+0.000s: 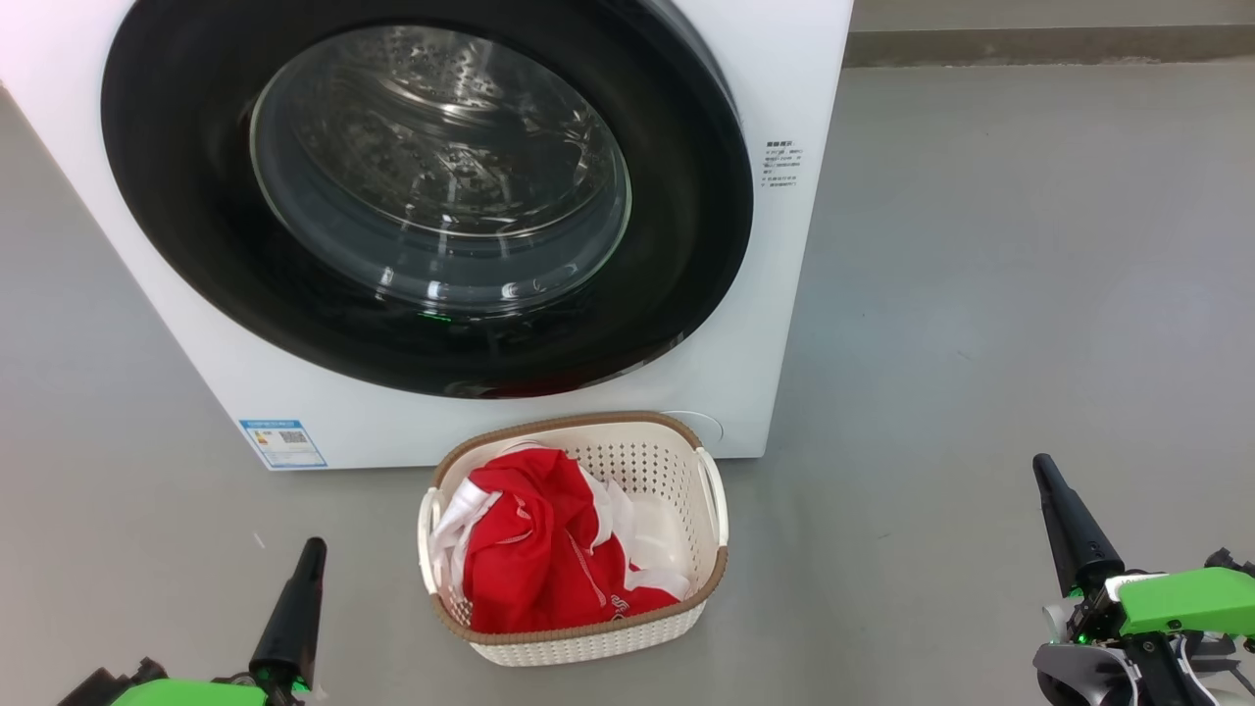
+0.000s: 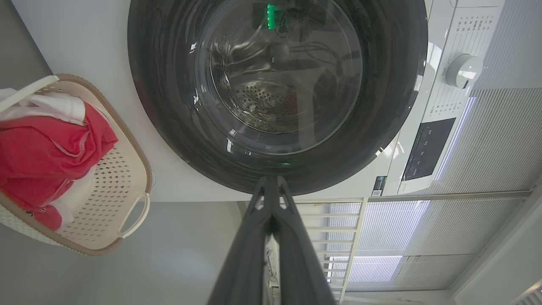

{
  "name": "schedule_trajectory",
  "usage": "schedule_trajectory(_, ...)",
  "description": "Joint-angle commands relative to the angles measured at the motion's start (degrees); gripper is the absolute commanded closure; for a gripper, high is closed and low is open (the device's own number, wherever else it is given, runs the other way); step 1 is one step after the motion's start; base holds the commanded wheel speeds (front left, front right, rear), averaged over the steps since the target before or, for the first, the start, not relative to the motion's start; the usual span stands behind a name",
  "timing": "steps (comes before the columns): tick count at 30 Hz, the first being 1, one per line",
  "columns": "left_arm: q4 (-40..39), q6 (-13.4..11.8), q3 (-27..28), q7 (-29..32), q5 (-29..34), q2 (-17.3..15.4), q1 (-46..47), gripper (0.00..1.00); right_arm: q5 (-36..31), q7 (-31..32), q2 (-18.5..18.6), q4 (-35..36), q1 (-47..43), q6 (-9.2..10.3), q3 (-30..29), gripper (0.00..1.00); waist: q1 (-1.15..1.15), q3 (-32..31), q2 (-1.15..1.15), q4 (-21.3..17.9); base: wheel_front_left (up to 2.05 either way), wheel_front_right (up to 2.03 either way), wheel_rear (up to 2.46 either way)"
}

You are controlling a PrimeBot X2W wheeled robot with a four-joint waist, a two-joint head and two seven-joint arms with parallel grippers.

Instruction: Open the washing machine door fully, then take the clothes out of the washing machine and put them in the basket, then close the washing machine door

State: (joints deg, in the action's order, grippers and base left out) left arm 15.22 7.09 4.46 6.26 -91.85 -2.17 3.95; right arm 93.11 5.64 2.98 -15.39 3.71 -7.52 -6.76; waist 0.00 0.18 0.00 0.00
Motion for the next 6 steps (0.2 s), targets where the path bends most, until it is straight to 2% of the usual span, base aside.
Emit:
schedule_trajectory(1, -1.17, 0.4, 2.07, 0.24, -0.31, -0.75, 2.24, 1.0, -0.43, 0.35, 0.37, 1.4, 2.41, 0.03, 0.86, 1.0, 0.0, 0.0, 0.0, 0.0, 0.0, 0.0, 0.0)
schedule_trajectory(6, -1.17, 0.4, 2.08, 0.24, -0.3, -0.75, 2.24, 1.0, -0.46, 0.38, 0.34, 1.39, 2.42, 0.03, 0.83, 1.0, 0.0, 0.0, 0.0, 0.0, 0.0, 0.0, 0.0)
